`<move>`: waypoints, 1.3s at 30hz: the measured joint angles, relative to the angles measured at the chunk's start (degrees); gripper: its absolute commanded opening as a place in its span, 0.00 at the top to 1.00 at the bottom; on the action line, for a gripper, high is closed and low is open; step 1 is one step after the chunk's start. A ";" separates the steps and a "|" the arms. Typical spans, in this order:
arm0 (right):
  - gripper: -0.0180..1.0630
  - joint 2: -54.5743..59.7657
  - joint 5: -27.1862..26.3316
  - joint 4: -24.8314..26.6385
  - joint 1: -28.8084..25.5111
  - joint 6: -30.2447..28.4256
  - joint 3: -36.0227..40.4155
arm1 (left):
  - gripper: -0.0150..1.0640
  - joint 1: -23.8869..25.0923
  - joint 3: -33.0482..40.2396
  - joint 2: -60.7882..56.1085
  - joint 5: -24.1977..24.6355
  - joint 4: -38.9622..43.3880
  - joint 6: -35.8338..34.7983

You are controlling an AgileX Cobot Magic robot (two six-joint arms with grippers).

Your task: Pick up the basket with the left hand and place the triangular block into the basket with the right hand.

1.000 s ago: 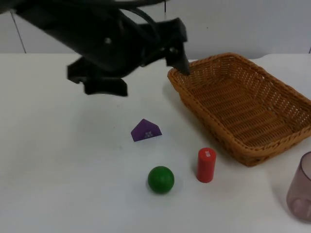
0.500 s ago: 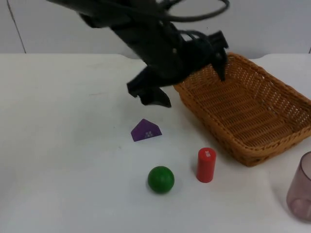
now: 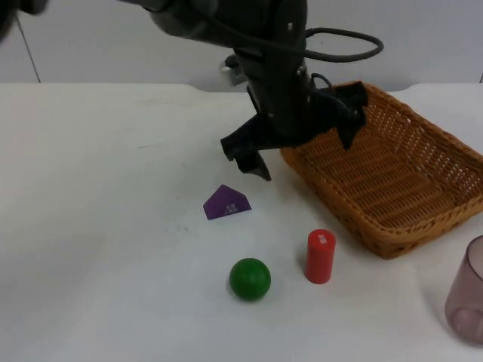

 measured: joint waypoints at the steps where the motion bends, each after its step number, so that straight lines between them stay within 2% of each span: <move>1: 0.01 0.00 0.00 0.00 0.00 0.00 0.00 | 0.01 0.00 0.00 0.00 0.00 0.00 0.00; 5: 0.01 0.00 0.00 -0.39 0.00 -0.13 0.00 | 0.01 -1.20 -4.93 3.68 2.26 0.22 -2.57; 13: 0.01 0.00 0.00 -0.39 0.00 -0.13 0.00 | 0.05 -1.43 -5.29 5.26 3.99 0.55 -7.57; 17: 0.01 0.00 0.00 -0.39 0.00 -0.13 0.00 | 0.10 -1.43 -5.39 5.26 3.77 0.68 -8.65; 28: 0.01 0.00 0.22 -0.39 0.00 -0.13 0.00 | 0.10 -2.55 -5.62 7.16 2.00 -1.19 -7.83; 30: 0.01 -0.26 0.20 -0.39 0.00 -0.13 0.00 | 0.15 -3.26 -5.62 7.26 1.02 -1.19 -7.72; 33: 0.01 -0.95 0.20 -0.39 0.00 -0.13 0.00 | 0.34 -3.67 -5.62 7.37 0.66 -1.19 -7.72; 34: 0.01 -1.33 0.24 -0.39 0.00 -0.13 0.00 | 0.34 -3.80 -5.62 7.51 0.50 -1.19 -7.72; 37: 0.01 -2.21 0.35 -0.39 0.00 -0.13 0.00 | 0.51 -3.80 -5.62 7.86 0.91 -1.19 -7.72; 39: 0.01 -2.23 0.46 -0.49 0.00 -0.13 0.00 | 0.57 -3.80 -5.62 7.96 0.90 -1.19 -7.72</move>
